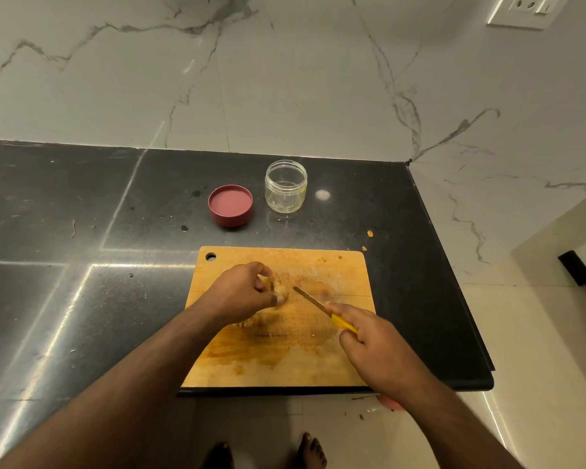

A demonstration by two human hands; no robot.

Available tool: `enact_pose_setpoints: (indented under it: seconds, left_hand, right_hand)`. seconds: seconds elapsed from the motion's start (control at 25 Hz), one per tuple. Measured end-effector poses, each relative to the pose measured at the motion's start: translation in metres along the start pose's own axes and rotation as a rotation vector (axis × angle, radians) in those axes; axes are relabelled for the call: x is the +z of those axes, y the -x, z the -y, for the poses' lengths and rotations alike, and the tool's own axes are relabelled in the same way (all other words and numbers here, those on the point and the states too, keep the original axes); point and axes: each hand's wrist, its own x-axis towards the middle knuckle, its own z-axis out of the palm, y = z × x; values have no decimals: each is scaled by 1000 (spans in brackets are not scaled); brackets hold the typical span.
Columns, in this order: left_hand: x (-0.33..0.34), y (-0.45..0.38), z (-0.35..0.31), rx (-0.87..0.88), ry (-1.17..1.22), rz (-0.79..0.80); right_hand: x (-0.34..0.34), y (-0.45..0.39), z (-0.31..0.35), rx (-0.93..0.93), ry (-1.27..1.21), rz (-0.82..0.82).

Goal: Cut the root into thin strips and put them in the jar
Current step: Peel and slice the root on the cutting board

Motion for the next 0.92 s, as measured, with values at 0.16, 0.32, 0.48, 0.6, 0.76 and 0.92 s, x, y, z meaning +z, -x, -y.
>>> enact_pose_setpoints:
  seconds: [0.16, 0.32, 0.48, 0.6, 0.76, 0.92]
  left_hand:
    - [3, 1, 1, 34, -9, -11]
    - [2, 1, 4, 30, 40, -26]
    - [-6, -1, 2, 128, -124, 48]
    - [-7, -1, 3, 194, -222, 14]
    - [-2, -2, 1, 257, -241, -1]
    - [6, 0, 4, 201, -201, -92]
  right_hand:
    - [8, 1, 1, 20, -114, -9]
    - [9, 5, 5, -41, -113, -134]
    - [9, -3, -10, 77, -218, -119]
    - [13, -4, -14, 265, -492, -63]
    - [15, 3, -12, 309, -712, -68]
    - [22, 11, -2, 210, -495, -76]
